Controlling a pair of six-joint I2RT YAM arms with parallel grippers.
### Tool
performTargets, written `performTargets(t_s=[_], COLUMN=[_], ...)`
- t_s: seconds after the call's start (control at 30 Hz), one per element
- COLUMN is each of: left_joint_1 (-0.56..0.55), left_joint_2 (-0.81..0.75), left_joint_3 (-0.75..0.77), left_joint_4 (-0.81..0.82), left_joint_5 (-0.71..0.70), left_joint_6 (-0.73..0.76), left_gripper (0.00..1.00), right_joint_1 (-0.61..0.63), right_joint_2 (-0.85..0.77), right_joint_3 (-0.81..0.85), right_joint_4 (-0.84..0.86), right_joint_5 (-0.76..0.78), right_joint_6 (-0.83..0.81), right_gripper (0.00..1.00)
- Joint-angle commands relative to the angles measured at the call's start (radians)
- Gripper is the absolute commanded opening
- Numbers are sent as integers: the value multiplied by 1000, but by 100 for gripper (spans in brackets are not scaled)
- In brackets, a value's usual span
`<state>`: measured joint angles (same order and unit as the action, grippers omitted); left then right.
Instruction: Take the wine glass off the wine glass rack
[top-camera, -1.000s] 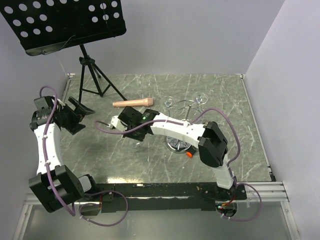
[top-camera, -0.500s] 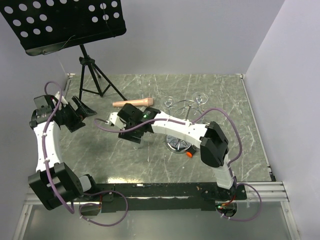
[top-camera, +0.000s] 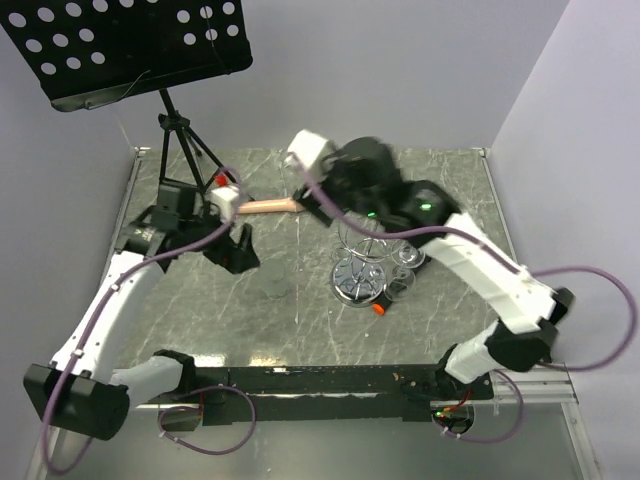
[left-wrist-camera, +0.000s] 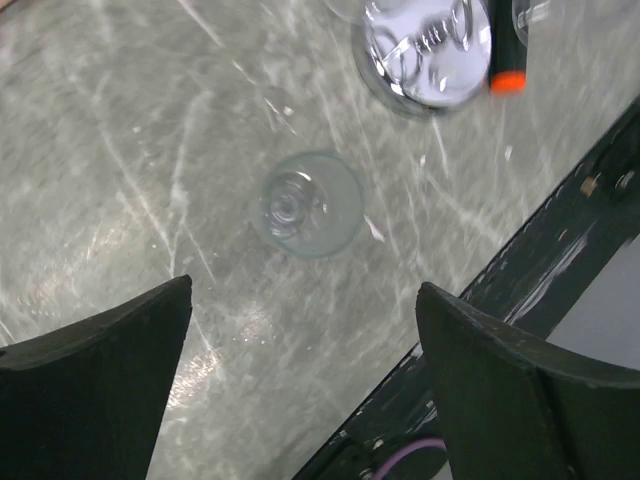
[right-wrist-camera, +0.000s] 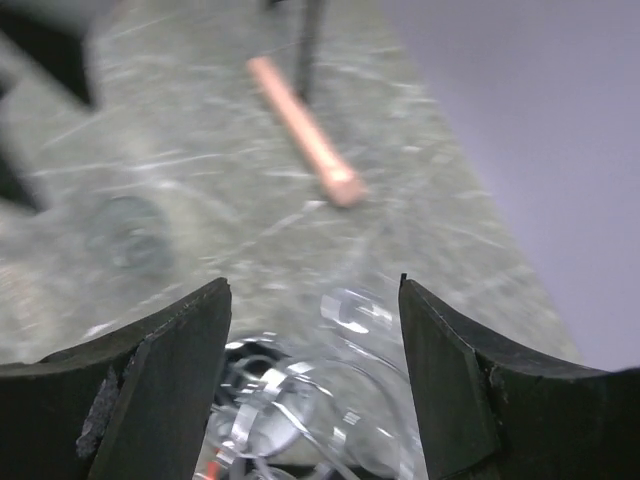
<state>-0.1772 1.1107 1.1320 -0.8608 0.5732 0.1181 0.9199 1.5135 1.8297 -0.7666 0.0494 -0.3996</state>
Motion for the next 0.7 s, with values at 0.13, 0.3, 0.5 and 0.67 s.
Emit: performTargets(t_s=[0.13, 0.3, 0.5, 0.67], left_joint_1=[-263, -309, -324, -331], left_joint_2=[115, 179, 245, 300], left_joint_3=[-2, 9, 17, 58], left_joint_4=[5, 23, 45, 78], left_joint_5=[-328, -361, -401, -433], left_joint_6=[92, 81, 65, 41], left_gripper=[87, 83, 78, 71], right_joint_1=[-266, -498, -760, -869], right_joint_2=[-174, -274, -380, -435], right_joint_3=[-56, -101, -156, -227], right_joint_4=[47, 75, 72, 59], right_joint_5=[112, 58, -45, -140], right_joint_6=[-96, -3, 130, 185], right_gripper=[72, 68, 68, 69])
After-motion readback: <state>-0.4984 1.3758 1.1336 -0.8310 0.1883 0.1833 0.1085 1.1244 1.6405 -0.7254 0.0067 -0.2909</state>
